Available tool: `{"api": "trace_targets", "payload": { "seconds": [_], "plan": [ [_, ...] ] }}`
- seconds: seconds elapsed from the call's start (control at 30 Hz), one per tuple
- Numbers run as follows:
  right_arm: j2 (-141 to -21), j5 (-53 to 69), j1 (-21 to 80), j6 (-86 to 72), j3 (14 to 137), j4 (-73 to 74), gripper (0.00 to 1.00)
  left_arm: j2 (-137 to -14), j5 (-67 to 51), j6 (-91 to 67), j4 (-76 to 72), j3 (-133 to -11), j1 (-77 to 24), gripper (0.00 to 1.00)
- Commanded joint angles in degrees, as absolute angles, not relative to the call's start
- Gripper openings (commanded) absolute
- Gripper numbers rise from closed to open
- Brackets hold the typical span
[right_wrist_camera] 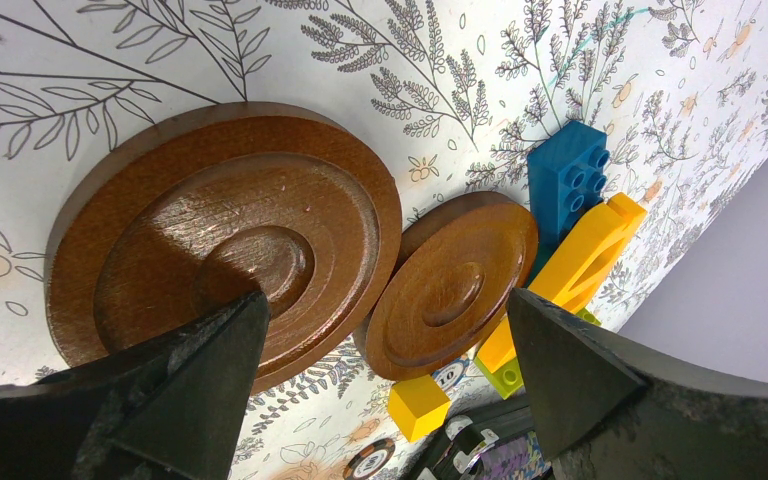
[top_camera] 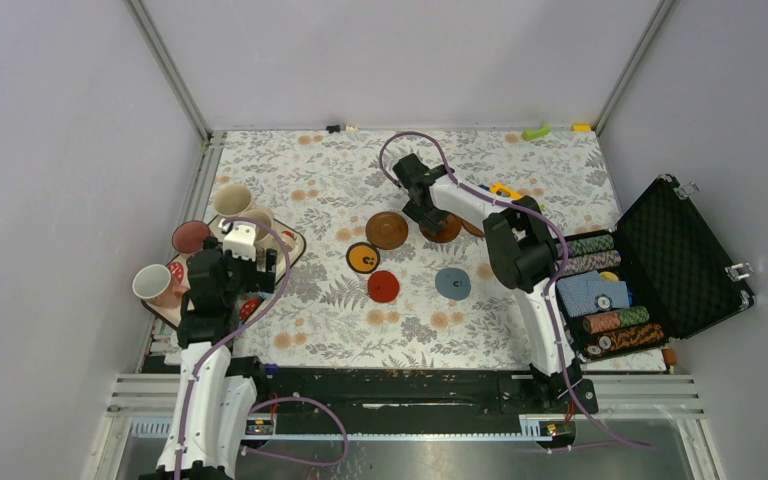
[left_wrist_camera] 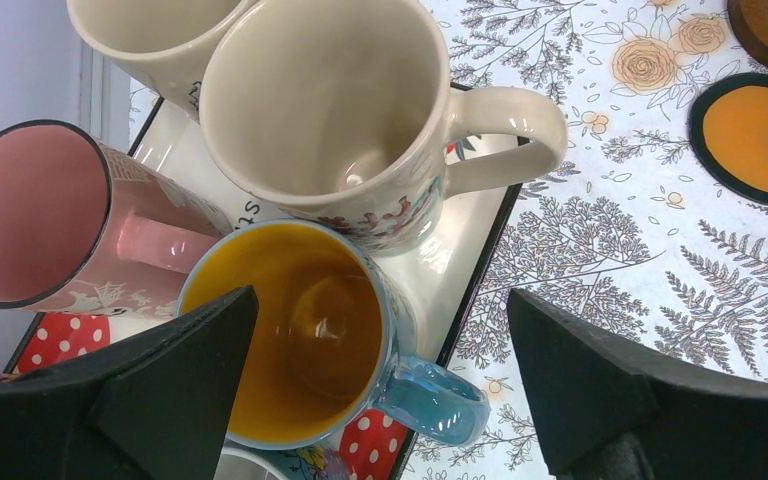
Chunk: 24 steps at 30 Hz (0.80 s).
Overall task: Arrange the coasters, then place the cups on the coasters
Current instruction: Move the coaster to the center of the board.
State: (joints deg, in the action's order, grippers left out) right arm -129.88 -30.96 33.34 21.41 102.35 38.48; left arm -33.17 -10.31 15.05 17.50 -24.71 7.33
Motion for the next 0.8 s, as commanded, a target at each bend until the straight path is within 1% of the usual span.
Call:
{"api": "trace_targets", "payload": {
  "seconds": [0.0, 0.77],
  "plan": [
    [-130.68, -27.43, 34.02, 20.65, 100.46, 42.88, 0.99, -33.35, -11.11, 15.38, 14.78, -24.96, 7.65, 0.99],
    [-131.03, -26.19, 34.1, 20.05, 101.68, 42.82, 0.98, -33.77, -11.77, 15.65, 15.47, -25.58, 7.65, 0.99]
  ]
}}
